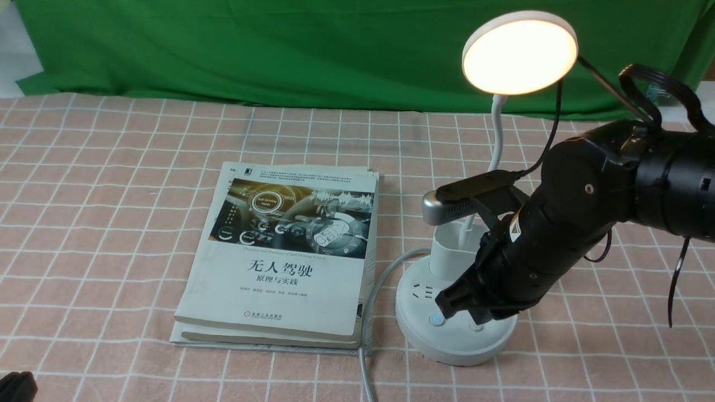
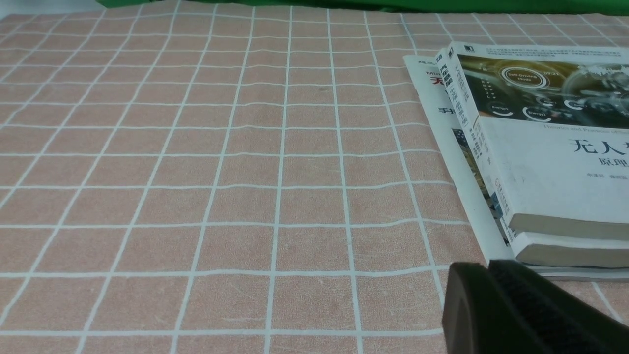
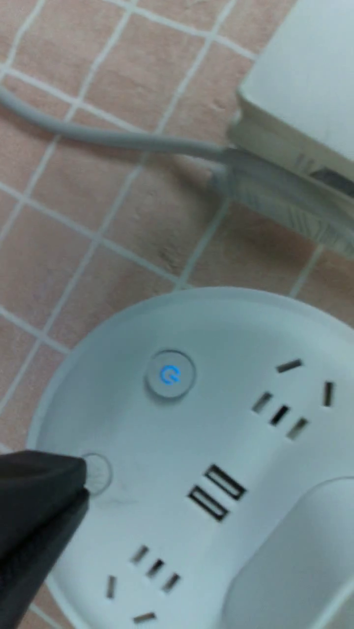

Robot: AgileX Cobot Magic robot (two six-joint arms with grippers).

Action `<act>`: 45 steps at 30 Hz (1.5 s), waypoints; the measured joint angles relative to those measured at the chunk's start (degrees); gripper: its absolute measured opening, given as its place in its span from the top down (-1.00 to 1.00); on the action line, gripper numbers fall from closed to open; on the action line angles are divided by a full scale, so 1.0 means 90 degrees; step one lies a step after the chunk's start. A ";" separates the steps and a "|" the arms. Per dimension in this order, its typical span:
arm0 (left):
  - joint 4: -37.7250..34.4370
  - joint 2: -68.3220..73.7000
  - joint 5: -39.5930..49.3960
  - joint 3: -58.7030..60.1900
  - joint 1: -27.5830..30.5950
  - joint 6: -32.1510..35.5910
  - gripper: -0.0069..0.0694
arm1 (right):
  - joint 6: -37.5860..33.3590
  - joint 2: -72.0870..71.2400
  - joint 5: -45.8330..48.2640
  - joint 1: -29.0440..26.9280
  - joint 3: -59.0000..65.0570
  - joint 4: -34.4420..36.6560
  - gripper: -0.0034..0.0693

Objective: Turn off the table lamp on the pink coffee tablecloth by hand.
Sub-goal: 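Press the power button on the lamp base to turn the lamp off with the right gripper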

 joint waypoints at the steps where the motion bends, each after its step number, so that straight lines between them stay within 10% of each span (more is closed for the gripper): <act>1: 0.0000 0.0000 0.0000 0.0000 0.0000 0.0000 0.80 | 0.0000 0.0025 -0.0019 -0.0020 -0.0009 0.0000 0.79; 45: 0.0000 0.0000 0.0006 0.0000 0.0000 0.0000 0.80 | -0.0026 0.0121 -0.0021 -0.0105 -0.0079 -0.0014 0.79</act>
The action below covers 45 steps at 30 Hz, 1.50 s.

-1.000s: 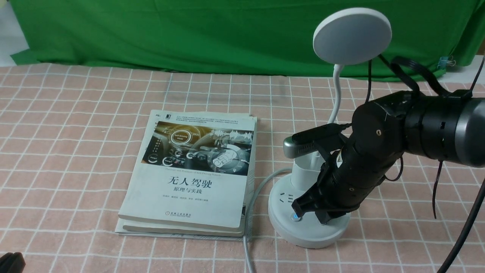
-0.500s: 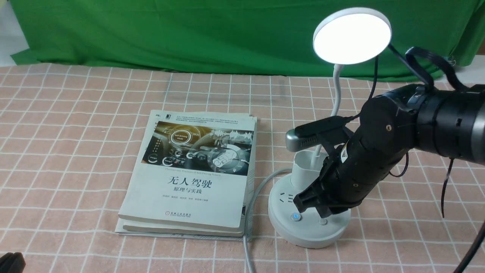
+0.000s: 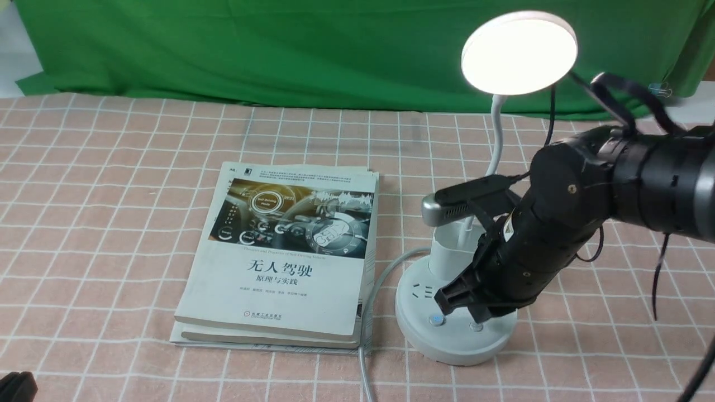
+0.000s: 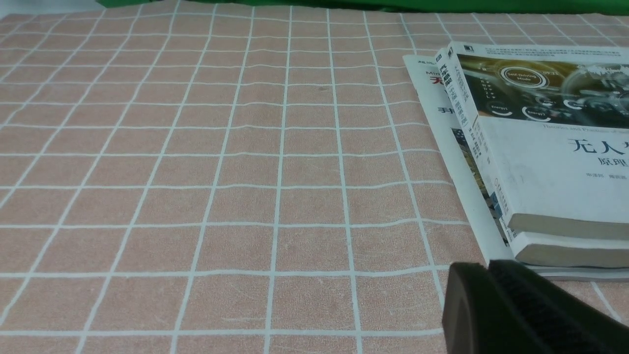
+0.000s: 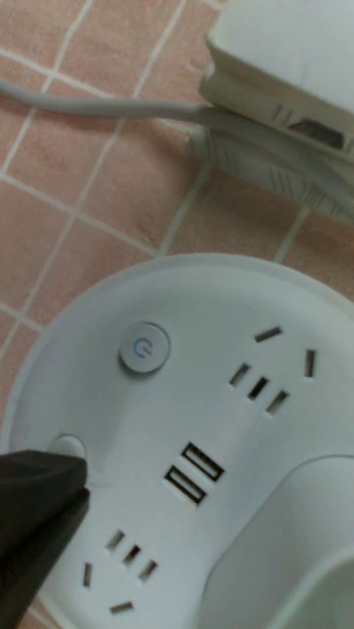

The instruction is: Turn off the table lamp on the pink coffee tablecloth by hand.

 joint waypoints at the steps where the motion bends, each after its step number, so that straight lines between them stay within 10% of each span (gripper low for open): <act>1: 0.0000 0.0000 0.0000 0.0000 0.0000 0.0000 0.80 | -0.0008 -0.0055 0.0000 0.0000 0.0000 0.0000 0.79; 22: 0.0000 0.0000 0.0000 0.0000 0.0000 0.0000 0.80 | -0.0040 0.0215 -0.0019 0.0000 0.0000 -0.0014 0.79; 45: 0.0000 0.0000 0.0000 0.0000 0.0000 0.0000 0.80 | 0.0142 -0.4889 0.0764 0.0000 0.2293 -0.0025 0.77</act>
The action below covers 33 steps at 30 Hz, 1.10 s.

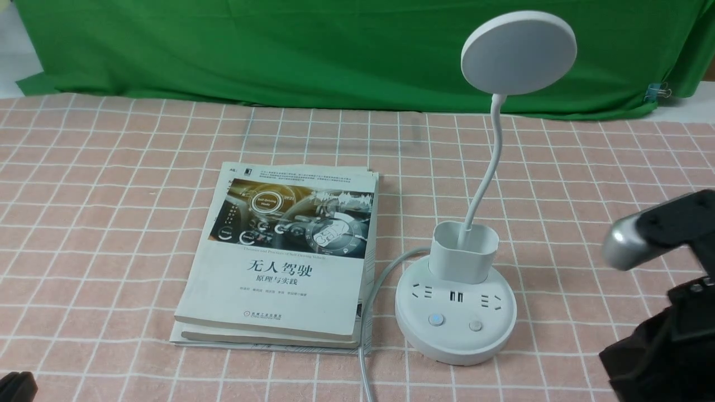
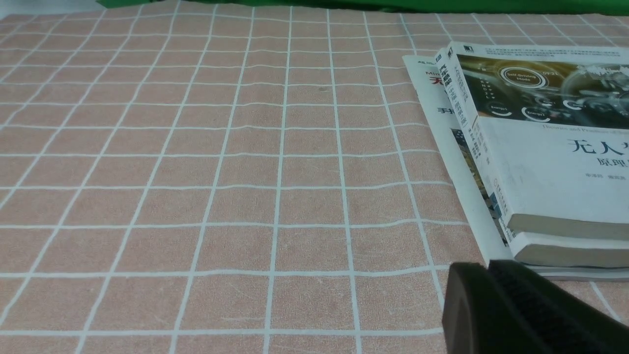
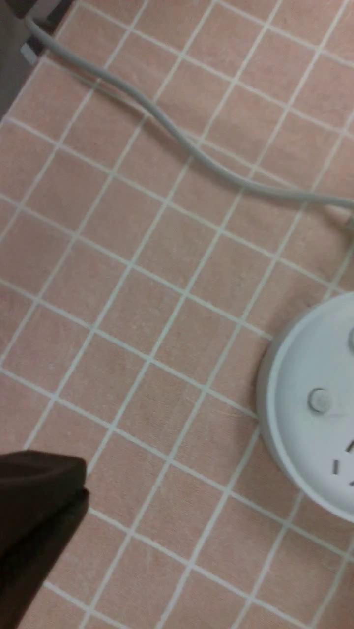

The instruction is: Turn off the table lamp on the pink coffee tablecloth by hand.

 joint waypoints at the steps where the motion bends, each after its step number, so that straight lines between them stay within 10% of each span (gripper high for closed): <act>1: 0.0000 0.0000 0.0000 0.0000 0.0000 0.0000 0.80 | 0.0000 -0.0113 -0.0046 0.0000 0.0000 0.0000 0.76; 10: 0.0000 0.0000 0.0000 0.0000 0.0000 0.0000 0.80 | 0.0036 -0.0791 -0.0538 -0.0025 0.0054 -0.0027 0.73; 24: 0.0000 0.0000 0.0000 0.0000 0.0000 0.0000 0.80 | -0.0728 -0.4405 -0.3601 -0.2555 0.4178 -0.0005 0.81; 33: 0.0000 0.0000 0.0000 0.0000 0.0000 0.0000 0.80 | -0.1196 -0.6105 -0.3759 -0.2843 0.5135 -0.0040 0.81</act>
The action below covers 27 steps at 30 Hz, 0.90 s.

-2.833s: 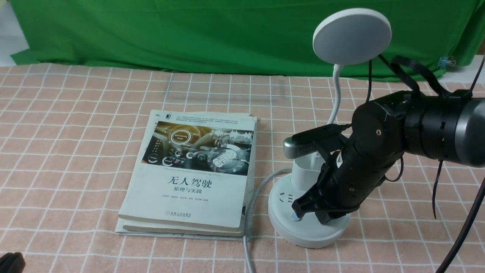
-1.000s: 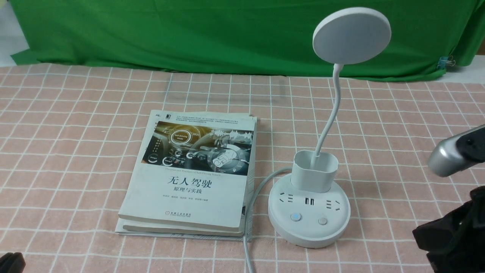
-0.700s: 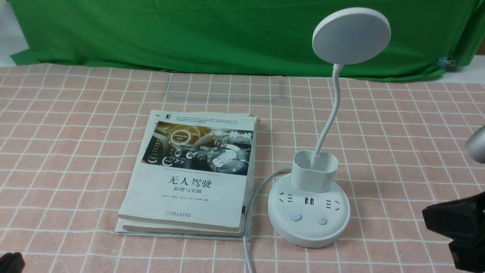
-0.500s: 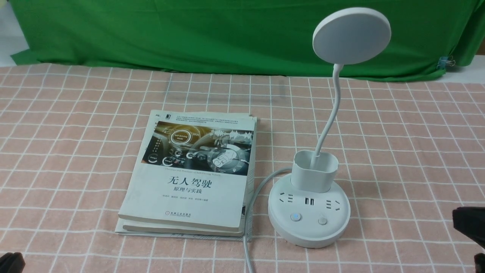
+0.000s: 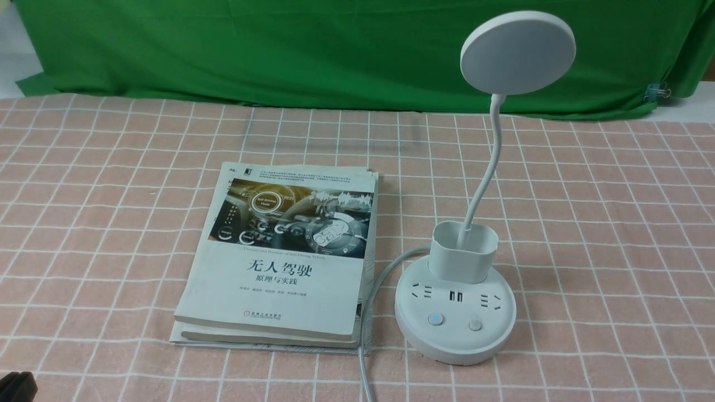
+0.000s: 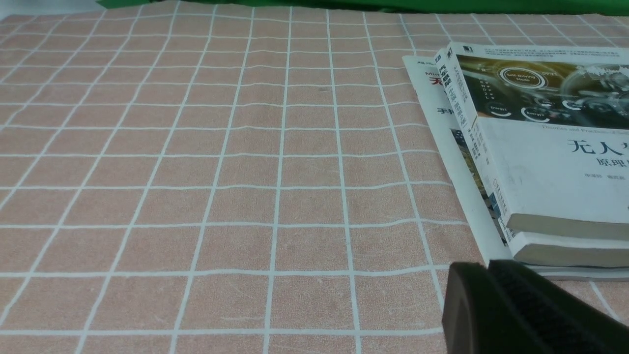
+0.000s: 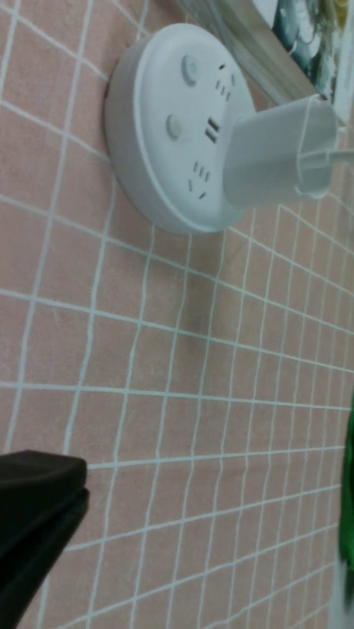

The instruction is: Turn off the table lamp on the pink coffee tablecloth by hand.

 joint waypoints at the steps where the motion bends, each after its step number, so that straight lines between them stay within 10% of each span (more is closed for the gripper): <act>1: 0.0000 0.0000 0.0000 0.0000 0.0000 0.0000 0.80 | -0.0002 -0.0054 0.0009 0.0000 0.0000 0.0000 0.81; 27: 0.0000 0.0000 -0.0002 0.0000 0.0000 0.0000 0.80 | -0.0008 -0.0114 0.0124 0.0000 0.0000 -0.0002 0.75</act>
